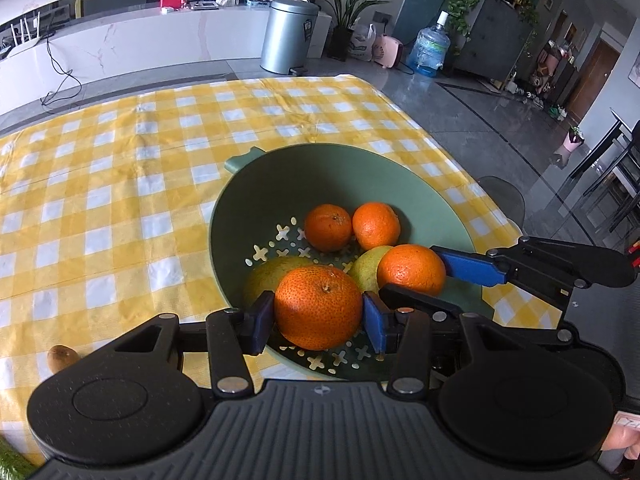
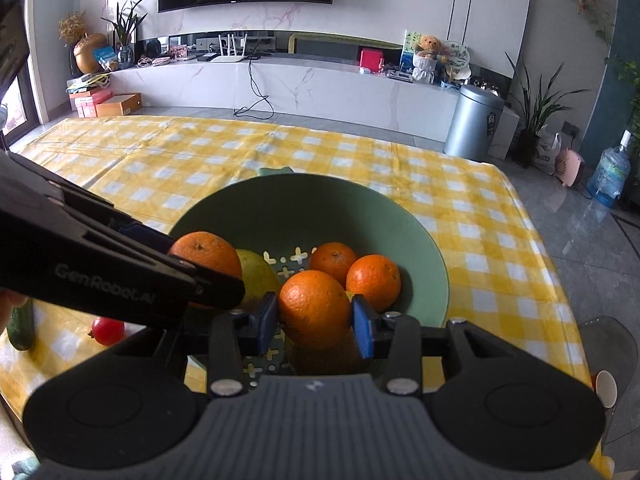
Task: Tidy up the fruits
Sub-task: 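Carry both oranges into the green colander and open both tools, then withdraw both tools from the colander toward the kiwis and tomato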
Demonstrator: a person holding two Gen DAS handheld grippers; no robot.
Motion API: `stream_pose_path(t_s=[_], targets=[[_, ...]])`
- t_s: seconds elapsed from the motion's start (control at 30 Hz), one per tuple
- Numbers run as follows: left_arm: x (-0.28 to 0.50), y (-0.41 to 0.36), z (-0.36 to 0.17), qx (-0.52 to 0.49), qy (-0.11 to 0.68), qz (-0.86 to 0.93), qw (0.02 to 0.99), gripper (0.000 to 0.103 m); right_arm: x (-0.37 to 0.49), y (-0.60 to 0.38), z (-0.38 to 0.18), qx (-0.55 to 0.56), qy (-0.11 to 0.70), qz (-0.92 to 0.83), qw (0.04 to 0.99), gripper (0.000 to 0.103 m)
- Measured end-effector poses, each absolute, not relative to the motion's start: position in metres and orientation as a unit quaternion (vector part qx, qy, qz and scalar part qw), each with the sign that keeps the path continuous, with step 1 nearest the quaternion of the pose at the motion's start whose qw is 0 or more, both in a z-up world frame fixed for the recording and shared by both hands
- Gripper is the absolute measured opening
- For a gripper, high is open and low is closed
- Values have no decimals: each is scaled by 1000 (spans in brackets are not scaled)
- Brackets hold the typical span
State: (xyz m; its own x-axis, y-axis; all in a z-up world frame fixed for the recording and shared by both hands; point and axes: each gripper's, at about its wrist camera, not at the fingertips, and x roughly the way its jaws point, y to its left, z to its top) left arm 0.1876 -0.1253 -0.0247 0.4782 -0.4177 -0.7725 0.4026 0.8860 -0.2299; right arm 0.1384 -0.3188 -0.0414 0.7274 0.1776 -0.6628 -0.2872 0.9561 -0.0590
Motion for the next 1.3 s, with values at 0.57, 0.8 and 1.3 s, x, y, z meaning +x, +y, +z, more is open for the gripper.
stream_pose_path(t_s=[0.57, 0.8, 1.3], targets=[[187, -128, -25, 1, 450, -243, 859, 59, 136, -316, -43, -85, 343, 133, 926, 41], [179, -124, -12, 3, 435, -243, 867, 65, 131, -317, -37, -85, 329, 123, 933, 46], [138, -93, 23, -8, 381, -214, 900, 67, 88, -310, -10, -22, 261, 65, 963, 78]])
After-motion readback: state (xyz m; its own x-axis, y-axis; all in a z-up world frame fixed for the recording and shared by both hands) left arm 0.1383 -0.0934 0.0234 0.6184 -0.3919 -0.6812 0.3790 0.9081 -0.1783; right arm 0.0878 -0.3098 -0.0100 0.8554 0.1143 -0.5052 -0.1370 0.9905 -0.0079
